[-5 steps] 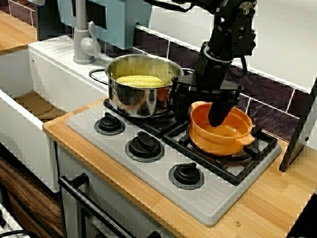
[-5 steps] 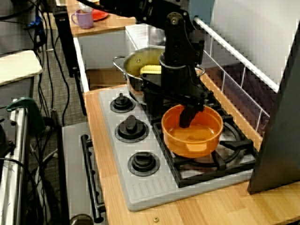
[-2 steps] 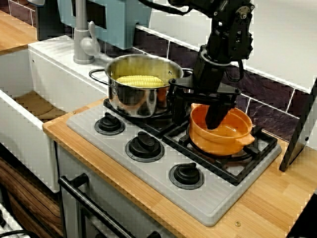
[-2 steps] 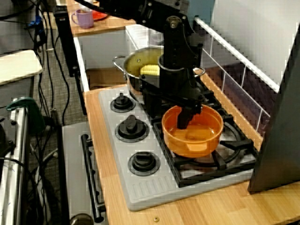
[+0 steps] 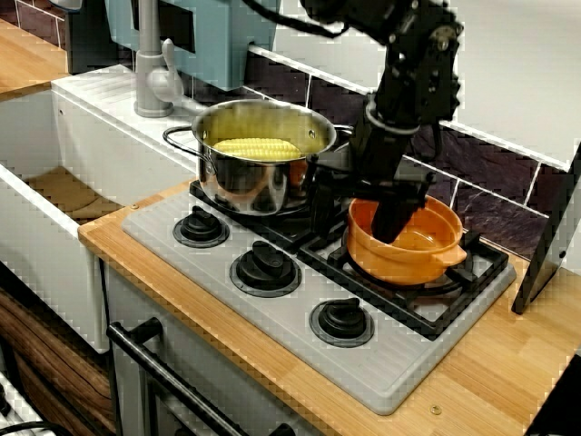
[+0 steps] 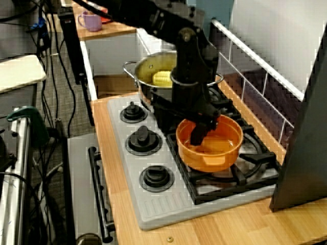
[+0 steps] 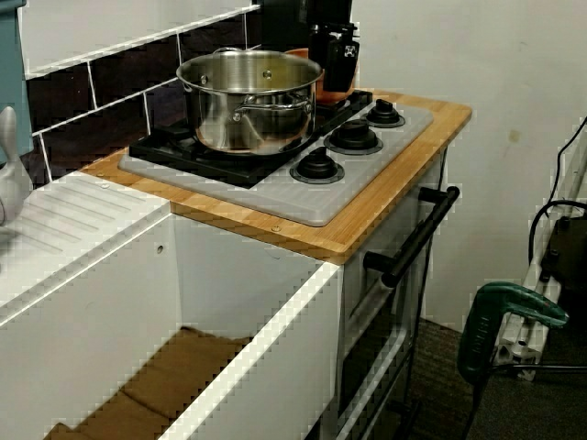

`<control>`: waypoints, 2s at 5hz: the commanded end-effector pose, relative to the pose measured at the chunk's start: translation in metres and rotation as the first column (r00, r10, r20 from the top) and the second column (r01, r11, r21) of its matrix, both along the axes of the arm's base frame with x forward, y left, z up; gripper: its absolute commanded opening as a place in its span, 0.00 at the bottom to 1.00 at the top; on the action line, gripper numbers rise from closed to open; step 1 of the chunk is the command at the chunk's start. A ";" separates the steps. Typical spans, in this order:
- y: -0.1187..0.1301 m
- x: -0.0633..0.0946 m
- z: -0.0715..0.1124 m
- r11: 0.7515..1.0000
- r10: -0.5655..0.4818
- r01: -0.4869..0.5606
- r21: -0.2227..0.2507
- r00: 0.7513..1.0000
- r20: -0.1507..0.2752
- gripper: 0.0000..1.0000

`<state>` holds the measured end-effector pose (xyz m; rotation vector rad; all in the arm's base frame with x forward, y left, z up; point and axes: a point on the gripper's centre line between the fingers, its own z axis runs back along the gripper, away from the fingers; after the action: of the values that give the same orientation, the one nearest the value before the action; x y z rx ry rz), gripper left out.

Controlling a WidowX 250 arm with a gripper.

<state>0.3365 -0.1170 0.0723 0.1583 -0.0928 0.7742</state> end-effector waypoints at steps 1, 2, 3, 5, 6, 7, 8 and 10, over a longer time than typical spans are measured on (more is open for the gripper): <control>0.003 0.004 0.014 0.999 -0.012 0.013 -0.034 0.999 0.043 0.00; 0.006 0.004 0.016 0.999 -0.020 0.022 -0.043 0.999 0.033 0.00; 0.006 0.002 0.025 0.998 -0.035 0.037 -0.056 0.999 0.040 0.00; 0.007 -0.001 0.055 0.987 -0.068 0.073 -0.141 0.997 0.040 0.00; 0.007 0.001 0.073 0.974 -0.118 0.123 -0.190 0.992 0.040 0.00; 0.006 -0.001 0.097 0.964 -0.133 0.145 -0.224 0.989 0.068 0.00; -0.001 -0.003 0.118 0.949 -0.185 0.202 -0.242 0.979 0.090 0.00; -0.009 0.000 0.148 0.875 -0.421 0.444 -0.194 0.895 0.148 0.00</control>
<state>0.3397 -0.1253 0.1924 -0.0762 -0.0546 0.3428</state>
